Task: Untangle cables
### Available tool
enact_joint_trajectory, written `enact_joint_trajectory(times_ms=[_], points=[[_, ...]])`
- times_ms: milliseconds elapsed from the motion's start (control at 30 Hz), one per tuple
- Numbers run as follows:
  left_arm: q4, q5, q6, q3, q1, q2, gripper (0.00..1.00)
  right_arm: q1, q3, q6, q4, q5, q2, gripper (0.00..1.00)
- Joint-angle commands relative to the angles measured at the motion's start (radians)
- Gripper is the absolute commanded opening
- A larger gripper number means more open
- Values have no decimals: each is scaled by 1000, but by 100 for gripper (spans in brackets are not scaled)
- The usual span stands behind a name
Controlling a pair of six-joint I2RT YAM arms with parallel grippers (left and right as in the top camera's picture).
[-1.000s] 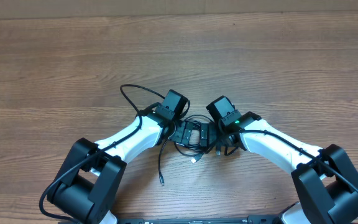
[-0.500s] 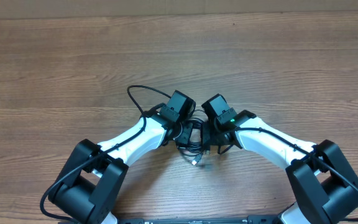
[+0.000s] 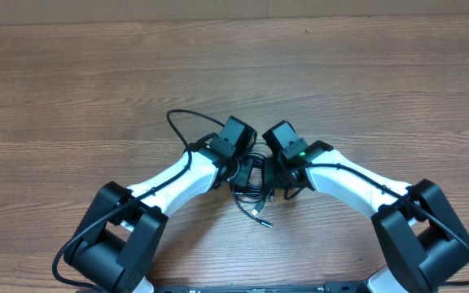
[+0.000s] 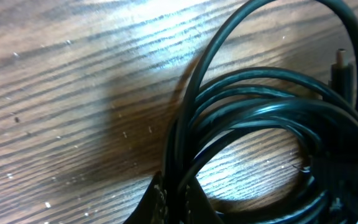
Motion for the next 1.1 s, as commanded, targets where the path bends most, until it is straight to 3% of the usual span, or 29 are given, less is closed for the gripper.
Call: enact_joint_trajectory(times_ms=[0,300,333,400,433,767,1067], points=[[-31,-84,16,81,29,16,4,-19,39,-8,-51,96,51,4],[-95,-91,63,222,29,16,5,-19,180,-15,-180,167,51,4],[-101,-92,73,230,29,16,17,-19,185,-15,-187,171,51,4],[-105,-92,104,241,31,16,92,-20,190,-14,-190,171,51,4],[-105,-93,117,242,31,16,99,-20,190,-14,-191,171,51,4],[-143,-200,120,256,79,14,100,-23,190,-14,-205,171,50,4],[-231,-135,114,296,239,0,100,-22,211,-15,-219,185,-55,4]])
